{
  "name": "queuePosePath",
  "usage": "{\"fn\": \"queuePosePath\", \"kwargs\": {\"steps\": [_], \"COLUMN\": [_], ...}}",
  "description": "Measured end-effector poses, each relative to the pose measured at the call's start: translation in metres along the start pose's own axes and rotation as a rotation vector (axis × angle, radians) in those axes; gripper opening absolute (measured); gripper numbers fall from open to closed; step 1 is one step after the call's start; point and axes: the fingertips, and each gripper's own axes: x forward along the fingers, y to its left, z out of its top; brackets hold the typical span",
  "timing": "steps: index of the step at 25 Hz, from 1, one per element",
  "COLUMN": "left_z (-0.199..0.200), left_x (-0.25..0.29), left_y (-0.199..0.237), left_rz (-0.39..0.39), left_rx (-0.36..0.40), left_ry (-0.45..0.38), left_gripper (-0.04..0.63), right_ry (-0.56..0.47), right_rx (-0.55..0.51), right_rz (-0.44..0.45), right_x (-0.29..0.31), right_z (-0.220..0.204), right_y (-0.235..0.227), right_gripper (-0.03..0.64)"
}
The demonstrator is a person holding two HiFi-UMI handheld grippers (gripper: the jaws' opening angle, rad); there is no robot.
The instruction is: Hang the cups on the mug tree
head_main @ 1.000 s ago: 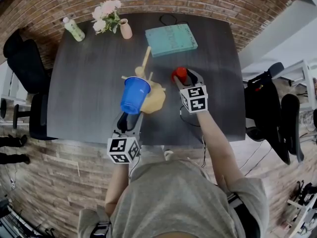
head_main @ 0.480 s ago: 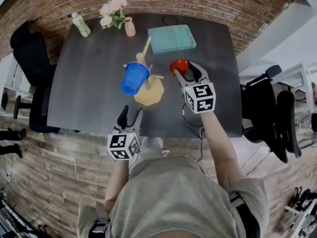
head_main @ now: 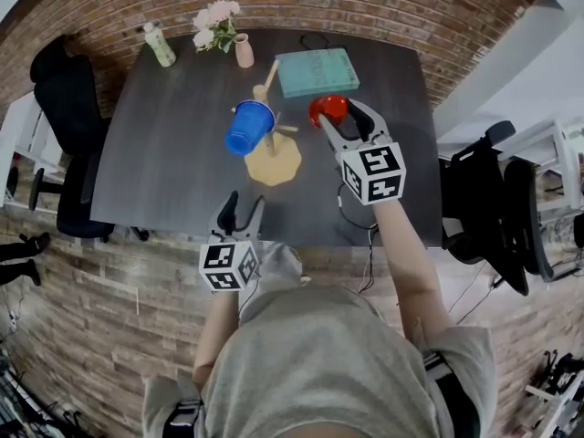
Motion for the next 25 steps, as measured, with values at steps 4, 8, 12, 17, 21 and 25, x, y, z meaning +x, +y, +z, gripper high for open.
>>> {"fn": "queuePosePath", "kwargs": {"steps": [4,8,12,17,21,25], "left_z": [0.001,0.001,0.000,-0.001,-0.002,-0.003], "left_x": [-0.009,-0.019,-0.028,-0.036,-0.041,-0.045], "left_y": [-0.005,-0.008,-0.009,-0.010,-0.008,-0.006], "left_rz": [0.006,0.015,0.024,0.043,0.053,0.062], "left_rx": [0.005,0.005,0.005,0.007,0.009,0.006], "left_ry": [-0.007,-0.015,-0.022,-0.024,-0.025,-0.027], "left_gripper": [0.233,0.233,0.233,0.233,0.233,0.234], "right_ry": [-0.035,-0.062,-0.086,-0.100,-0.099,-0.087], "right_rx": [-0.006,-0.021,-0.030,-0.027,-0.025,-0.016], "right_rz": [0.017,0.043,0.068,0.101,0.121,0.144], "right_x": [-0.010,-0.017,-0.023,-0.026,-0.025,-0.022], "right_z": [0.019,0.035,0.046,0.052,0.050,0.043], "right_y": [0.007,0.019,0.031,0.043,0.052,0.063], "right_gripper": [0.222,0.222,0.222,0.222,0.222,0.222]}}
